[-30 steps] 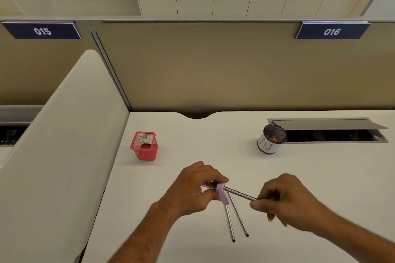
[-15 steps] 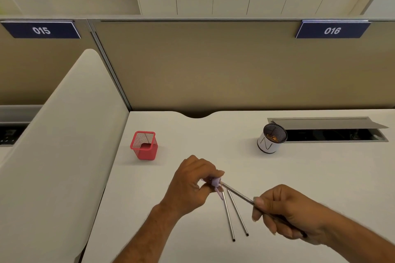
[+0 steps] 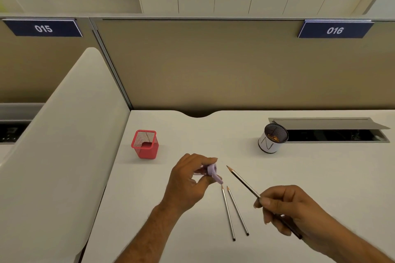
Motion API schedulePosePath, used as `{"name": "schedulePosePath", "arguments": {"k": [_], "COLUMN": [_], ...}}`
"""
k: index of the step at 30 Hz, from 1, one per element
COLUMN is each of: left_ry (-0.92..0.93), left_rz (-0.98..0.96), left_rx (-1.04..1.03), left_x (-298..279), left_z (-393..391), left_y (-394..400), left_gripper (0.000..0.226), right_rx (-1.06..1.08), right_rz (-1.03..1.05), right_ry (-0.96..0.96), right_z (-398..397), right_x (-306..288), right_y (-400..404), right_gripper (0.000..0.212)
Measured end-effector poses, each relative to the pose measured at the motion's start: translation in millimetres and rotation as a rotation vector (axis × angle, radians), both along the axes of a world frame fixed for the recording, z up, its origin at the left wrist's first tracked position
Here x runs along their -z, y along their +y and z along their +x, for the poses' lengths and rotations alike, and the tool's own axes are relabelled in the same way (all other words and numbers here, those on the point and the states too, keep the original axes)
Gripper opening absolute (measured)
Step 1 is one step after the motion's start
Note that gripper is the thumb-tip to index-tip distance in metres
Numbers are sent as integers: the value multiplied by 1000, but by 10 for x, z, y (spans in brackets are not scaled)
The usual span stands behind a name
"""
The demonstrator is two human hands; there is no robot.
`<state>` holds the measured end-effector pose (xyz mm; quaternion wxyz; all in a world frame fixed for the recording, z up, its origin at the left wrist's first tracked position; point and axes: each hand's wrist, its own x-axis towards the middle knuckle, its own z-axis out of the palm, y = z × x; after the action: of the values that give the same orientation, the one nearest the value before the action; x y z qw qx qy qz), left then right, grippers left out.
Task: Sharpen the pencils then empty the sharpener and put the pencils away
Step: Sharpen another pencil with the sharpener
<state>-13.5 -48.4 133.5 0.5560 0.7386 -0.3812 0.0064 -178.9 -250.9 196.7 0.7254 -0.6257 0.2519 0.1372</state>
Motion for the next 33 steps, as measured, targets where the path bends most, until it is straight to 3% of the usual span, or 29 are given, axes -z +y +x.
{"name": "schedulePosePath", "arguments": {"k": [8,11,23,25,28,31,33], "left_ry": [46,27,-171,-199,-144,-47,24], "left_rz": [-31,-30,134,183,244,271,271], "left_rx": [5,0,42,62,118,156,186], "left_x": [-52,-59,-84,-96,-103,-108,-112], "left_z": [-60,-55,-46,-34,-23,-27,-23], "left_y": [-46,-46,-26,-3,18,24,31], "left_gripper": [34,32,29,29,29,25,22], "right_rx": [223,201,29,-7,-129,-162,-149], "right_rz": [-334,-485,-833,-1003,-1415,-1546,-1592], "right_ry": [-108,-124,-211,-281,-469,-627,-710], "right_z": [-5,6,52,54,73,62,47], "right_x": [-8,-36,-67,-57,-31,49,100], "right_y": [144,139,52,40,31,21,5], "right_gripper": [23,15,22,18,17,22,12]}}
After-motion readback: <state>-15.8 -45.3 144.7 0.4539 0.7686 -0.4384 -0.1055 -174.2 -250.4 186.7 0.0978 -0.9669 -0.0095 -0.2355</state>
